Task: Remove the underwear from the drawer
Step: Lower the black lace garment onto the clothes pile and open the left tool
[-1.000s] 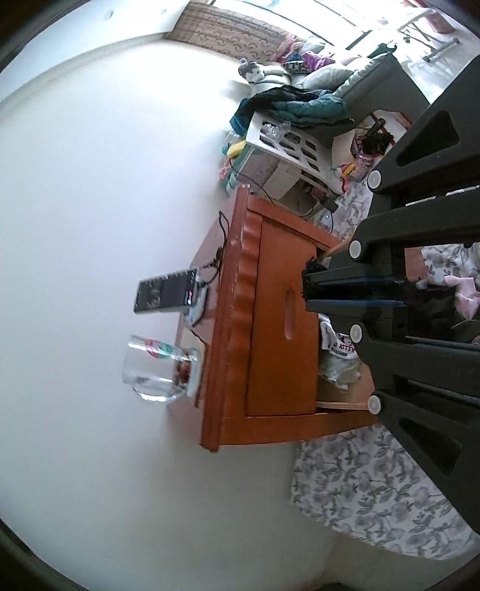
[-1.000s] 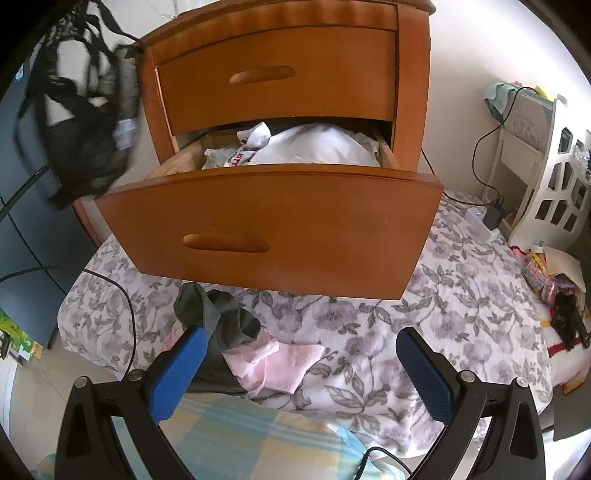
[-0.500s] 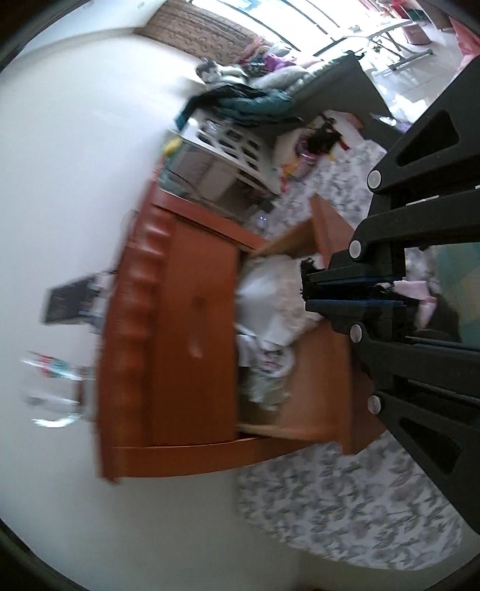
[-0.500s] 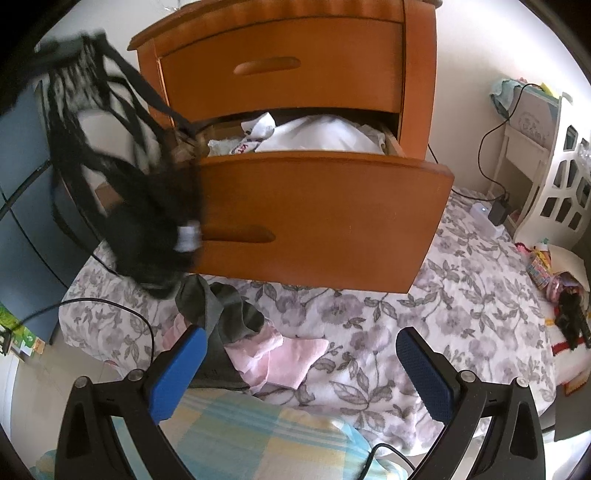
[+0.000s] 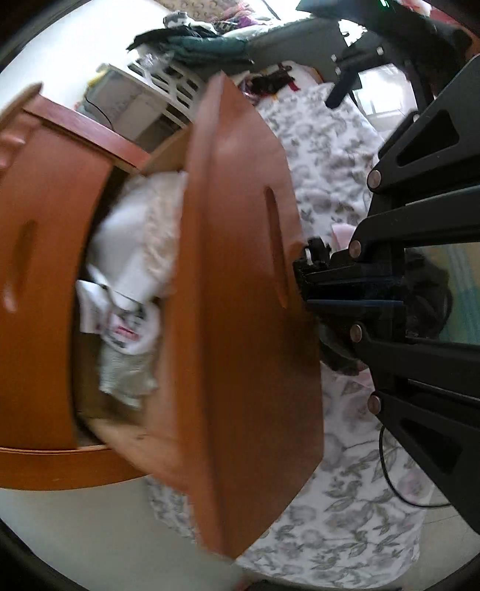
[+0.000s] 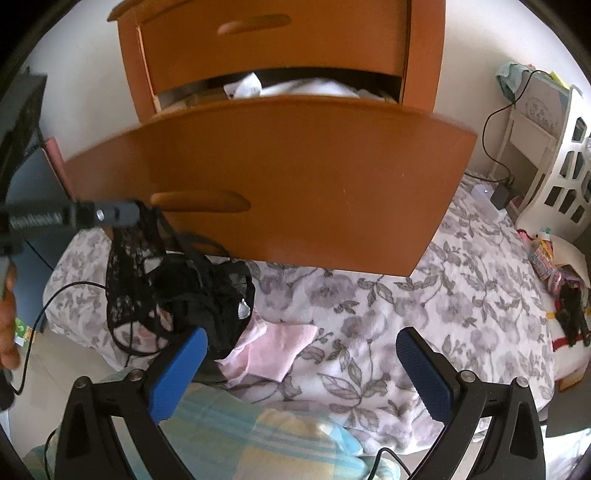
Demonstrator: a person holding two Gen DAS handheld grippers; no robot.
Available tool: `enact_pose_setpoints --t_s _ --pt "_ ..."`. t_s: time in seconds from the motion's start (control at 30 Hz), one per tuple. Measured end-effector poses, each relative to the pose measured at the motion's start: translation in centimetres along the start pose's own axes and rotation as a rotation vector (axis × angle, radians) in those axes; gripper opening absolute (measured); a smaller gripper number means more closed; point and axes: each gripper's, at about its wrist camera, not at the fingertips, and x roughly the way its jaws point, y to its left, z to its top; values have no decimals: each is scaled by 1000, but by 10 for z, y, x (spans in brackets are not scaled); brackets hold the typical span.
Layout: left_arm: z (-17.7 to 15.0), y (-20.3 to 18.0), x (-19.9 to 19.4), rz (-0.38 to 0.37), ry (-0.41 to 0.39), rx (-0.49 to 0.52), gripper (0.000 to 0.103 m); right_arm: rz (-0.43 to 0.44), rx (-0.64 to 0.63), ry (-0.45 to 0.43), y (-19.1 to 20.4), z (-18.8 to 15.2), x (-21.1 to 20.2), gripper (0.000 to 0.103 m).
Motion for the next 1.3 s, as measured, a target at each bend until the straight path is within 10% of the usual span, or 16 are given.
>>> enact_pose_setpoints --t_s 0.87,1.03,1.3 --pt "-18 3 90 -33 97 146 8 -109 20 175 0 16 54 103" --pt "-22 9 89 -55 104 158 43 -126 25 183 2 19 58 103" --pt "-29 7 79 -64 100 181 72 -143 40 166 4 24 53 103"
